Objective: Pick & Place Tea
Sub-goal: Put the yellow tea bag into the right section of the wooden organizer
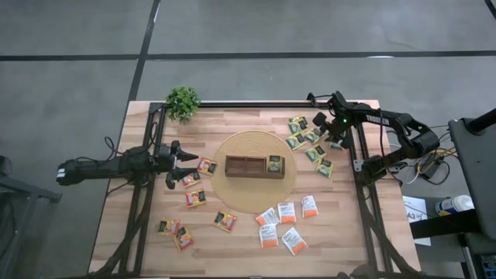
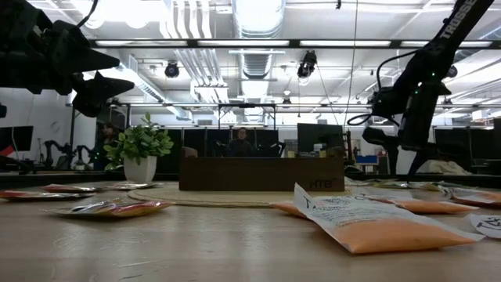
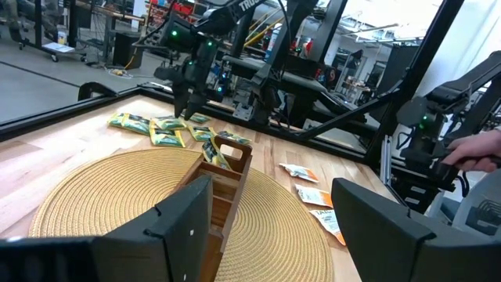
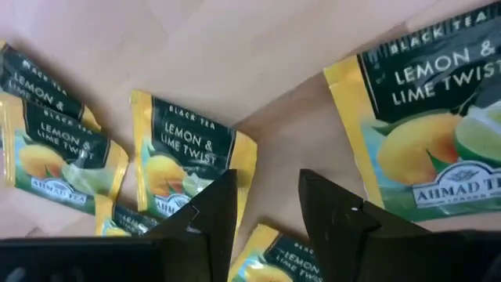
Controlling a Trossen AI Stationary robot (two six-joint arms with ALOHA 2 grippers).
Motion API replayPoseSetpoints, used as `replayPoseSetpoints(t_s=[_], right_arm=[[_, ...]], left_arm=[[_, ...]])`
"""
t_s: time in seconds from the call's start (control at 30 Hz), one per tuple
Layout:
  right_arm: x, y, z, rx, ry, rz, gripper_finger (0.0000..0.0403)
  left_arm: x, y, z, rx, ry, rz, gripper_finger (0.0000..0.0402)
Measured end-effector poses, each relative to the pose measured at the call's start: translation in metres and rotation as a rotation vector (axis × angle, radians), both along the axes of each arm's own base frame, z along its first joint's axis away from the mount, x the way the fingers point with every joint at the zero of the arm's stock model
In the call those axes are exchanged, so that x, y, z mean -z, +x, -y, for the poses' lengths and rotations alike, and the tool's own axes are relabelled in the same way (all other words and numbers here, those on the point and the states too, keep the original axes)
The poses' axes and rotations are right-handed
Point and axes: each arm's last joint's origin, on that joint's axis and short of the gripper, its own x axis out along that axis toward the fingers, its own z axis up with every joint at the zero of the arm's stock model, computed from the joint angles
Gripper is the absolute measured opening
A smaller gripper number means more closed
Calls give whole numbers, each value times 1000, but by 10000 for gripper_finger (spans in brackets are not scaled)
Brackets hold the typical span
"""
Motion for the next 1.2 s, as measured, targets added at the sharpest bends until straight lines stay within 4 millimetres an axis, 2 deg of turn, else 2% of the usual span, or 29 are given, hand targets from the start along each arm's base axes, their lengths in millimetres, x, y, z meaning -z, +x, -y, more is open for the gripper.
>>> replayPoseSetpoints(t_s=[0.33,0.93,1.07,1.2], right_arm=[[-4,1,2,-8,-57,7,134],[10,6,11,2,-47,27,134],[9,7,13,1,-65,33,122],[10,7,13,-21,-77,30,89]], left_arm=[[0,0,0,0,0,-1,257],[0,0,0,0,0,-1,257],[0,0,0,0,0,0,257],[0,0,0,0,0,-1,257]])
